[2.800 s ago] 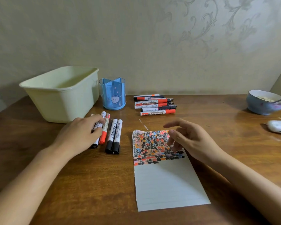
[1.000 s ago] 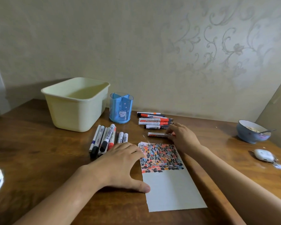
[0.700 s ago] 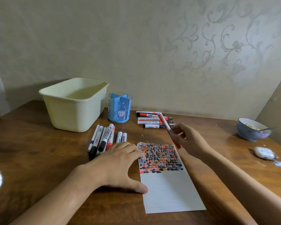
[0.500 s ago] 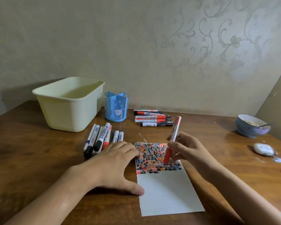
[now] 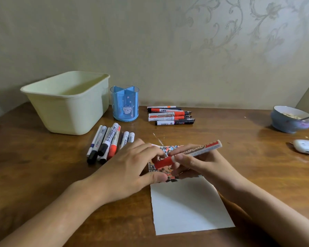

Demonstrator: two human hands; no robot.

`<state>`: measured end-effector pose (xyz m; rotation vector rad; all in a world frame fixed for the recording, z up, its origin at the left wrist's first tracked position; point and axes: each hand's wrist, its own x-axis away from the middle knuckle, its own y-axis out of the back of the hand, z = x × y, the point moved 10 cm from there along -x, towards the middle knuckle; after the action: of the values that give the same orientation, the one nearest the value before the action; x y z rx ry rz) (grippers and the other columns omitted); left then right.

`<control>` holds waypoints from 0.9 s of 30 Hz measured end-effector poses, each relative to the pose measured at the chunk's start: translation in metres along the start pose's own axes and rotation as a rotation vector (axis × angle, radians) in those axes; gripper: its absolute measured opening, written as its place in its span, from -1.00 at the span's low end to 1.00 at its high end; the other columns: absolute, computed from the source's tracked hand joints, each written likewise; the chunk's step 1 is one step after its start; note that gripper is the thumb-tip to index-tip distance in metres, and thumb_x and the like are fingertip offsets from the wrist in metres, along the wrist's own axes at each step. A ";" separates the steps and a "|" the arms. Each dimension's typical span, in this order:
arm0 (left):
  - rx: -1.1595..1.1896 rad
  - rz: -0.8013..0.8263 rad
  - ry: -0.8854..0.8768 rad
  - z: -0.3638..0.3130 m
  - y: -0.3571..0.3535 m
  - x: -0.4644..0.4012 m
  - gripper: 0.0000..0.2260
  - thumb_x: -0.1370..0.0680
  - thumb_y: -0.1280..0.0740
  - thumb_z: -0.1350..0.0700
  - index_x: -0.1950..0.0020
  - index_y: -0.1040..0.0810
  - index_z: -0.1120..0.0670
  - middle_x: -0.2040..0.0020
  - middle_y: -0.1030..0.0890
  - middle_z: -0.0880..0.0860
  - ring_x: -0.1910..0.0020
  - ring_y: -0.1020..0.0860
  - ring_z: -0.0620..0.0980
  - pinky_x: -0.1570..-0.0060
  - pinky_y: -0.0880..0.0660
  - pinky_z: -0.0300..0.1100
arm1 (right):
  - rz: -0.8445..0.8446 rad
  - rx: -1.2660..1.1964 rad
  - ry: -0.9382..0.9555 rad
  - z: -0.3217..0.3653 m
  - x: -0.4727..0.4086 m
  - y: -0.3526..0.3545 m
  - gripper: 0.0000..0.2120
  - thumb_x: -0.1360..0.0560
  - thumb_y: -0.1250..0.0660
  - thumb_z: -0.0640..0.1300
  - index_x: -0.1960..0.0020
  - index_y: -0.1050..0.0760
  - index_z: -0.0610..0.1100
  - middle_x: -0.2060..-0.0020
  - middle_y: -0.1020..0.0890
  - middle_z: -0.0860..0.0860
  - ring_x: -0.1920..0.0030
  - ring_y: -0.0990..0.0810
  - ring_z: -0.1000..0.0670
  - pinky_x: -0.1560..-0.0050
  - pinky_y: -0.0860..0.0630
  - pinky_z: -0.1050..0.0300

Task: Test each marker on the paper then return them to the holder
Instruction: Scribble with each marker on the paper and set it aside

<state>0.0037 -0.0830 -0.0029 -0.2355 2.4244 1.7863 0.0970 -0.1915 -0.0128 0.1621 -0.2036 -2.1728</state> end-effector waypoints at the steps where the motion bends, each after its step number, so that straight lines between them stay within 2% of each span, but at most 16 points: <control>1: 0.011 -0.027 -0.009 -0.002 0.000 0.000 -0.54 -0.48 -0.14 -0.40 -0.33 -0.31 -0.29 -0.14 -0.34 -0.31 -0.14 -0.30 -0.35 0.01 -0.25 -0.46 | 0.005 -0.028 0.001 0.000 0.000 -0.002 -0.71 -0.45 -0.41 -0.04 -0.07 -0.64 -0.21 0.10 -0.73 -0.18 0.07 -0.73 -0.18 -0.01 -0.68 -0.11; 4: 0.040 -0.109 -0.030 -0.004 0.004 0.002 -0.72 -0.55 -0.19 -0.25 -0.23 -0.38 -0.25 0.01 -0.42 -0.20 -0.02 -0.41 -0.25 0.05 -0.32 -0.37 | -0.004 -0.095 -0.014 0.001 0.001 -0.004 -0.68 -0.49 -0.42 0.04 0.01 -0.64 -0.23 0.11 -0.72 -0.24 0.07 -0.73 -0.22 -0.01 -0.68 -0.09; 6: 0.040 -0.122 -0.027 -0.006 0.005 0.002 -0.77 -0.57 -0.21 -0.20 -0.20 -0.39 -0.23 0.03 -0.44 -0.19 -0.01 -0.42 -0.23 0.08 -0.33 -0.38 | -0.012 -0.096 -0.007 0.001 0.000 -0.003 -0.72 -0.51 -0.44 0.04 0.06 -0.65 -0.20 0.13 -0.72 -0.25 0.08 -0.73 -0.24 0.01 -0.67 -0.10; 10: 0.083 -0.132 -0.019 -0.008 0.008 0.003 -0.71 -0.50 -0.13 -0.29 -0.15 -0.41 -0.23 0.05 -0.45 -0.21 0.00 -0.44 -0.23 0.11 -0.33 -0.42 | 0.001 -0.073 0.024 0.001 -0.002 -0.004 -0.76 -0.50 -0.42 0.00 0.03 -0.64 -0.19 0.12 -0.72 -0.23 0.07 -0.73 -0.24 -0.01 -0.66 -0.14; 14: 0.056 -0.115 -0.054 -0.013 0.005 0.002 -0.71 -0.50 -0.11 -0.32 -0.05 -0.43 -0.19 0.12 -0.41 -0.21 0.05 -0.42 -0.21 0.15 -0.31 -0.38 | 0.026 -0.050 0.054 0.003 -0.001 -0.006 -0.72 -0.55 -0.40 -0.03 0.00 -0.62 -0.28 0.14 -0.73 -0.20 0.10 -0.74 -0.18 0.04 -0.68 -0.01; 18: 0.021 -0.080 -0.103 -0.018 0.005 0.002 -0.89 -0.60 -0.10 -0.18 0.00 -0.36 -0.20 0.17 -0.35 -0.22 0.06 -0.36 -0.23 0.17 -0.26 -0.33 | 0.069 -0.017 0.091 0.006 -0.001 -0.007 -0.71 -0.51 -0.34 -0.04 -0.02 -0.62 -0.28 0.10 -0.73 -0.20 0.06 -0.73 -0.21 -0.07 -0.65 -0.15; 20: 0.048 -0.066 -0.118 -0.021 0.006 0.002 -0.87 -0.60 -0.09 -0.16 0.01 -0.38 -0.18 0.17 -0.36 -0.21 0.05 -0.36 -0.21 0.16 -0.28 -0.32 | 0.091 -0.038 0.124 0.009 -0.001 -0.006 -0.75 -0.51 -0.34 -0.07 0.03 -0.64 -0.27 0.10 -0.72 -0.24 0.07 -0.72 -0.25 -0.07 -0.63 -0.15; 24: 0.115 -0.006 -0.114 -0.021 0.003 0.002 -0.92 -0.64 -0.17 -0.07 0.02 -0.41 -0.15 0.16 -0.39 -0.18 0.05 -0.37 -0.19 0.14 -0.32 -0.30 | 0.134 -0.058 0.177 0.016 0.001 -0.009 -0.69 -0.46 -0.35 0.00 0.06 -0.65 -0.25 0.10 -0.72 -0.23 0.07 -0.72 -0.26 -0.05 -0.66 -0.09; 27: 0.136 0.037 -0.118 -0.019 0.000 0.002 -0.87 -0.67 -0.20 0.00 0.07 -0.38 -0.16 0.15 -0.38 -0.19 0.08 -0.37 -0.16 0.16 -0.30 -0.27 | 0.173 -0.030 0.211 0.018 0.000 -0.010 -0.79 -0.52 -0.33 -0.07 0.10 -0.67 -0.18 0.12 -0.73 -0.22 0.09 -0.72 -0.25 -0.03 -0.66 -0.09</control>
<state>0.0015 -0.1013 0.0028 -0.0704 2.4678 1.5918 0.0859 -0.1844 0.0025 0.3424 -0.0617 -1.9694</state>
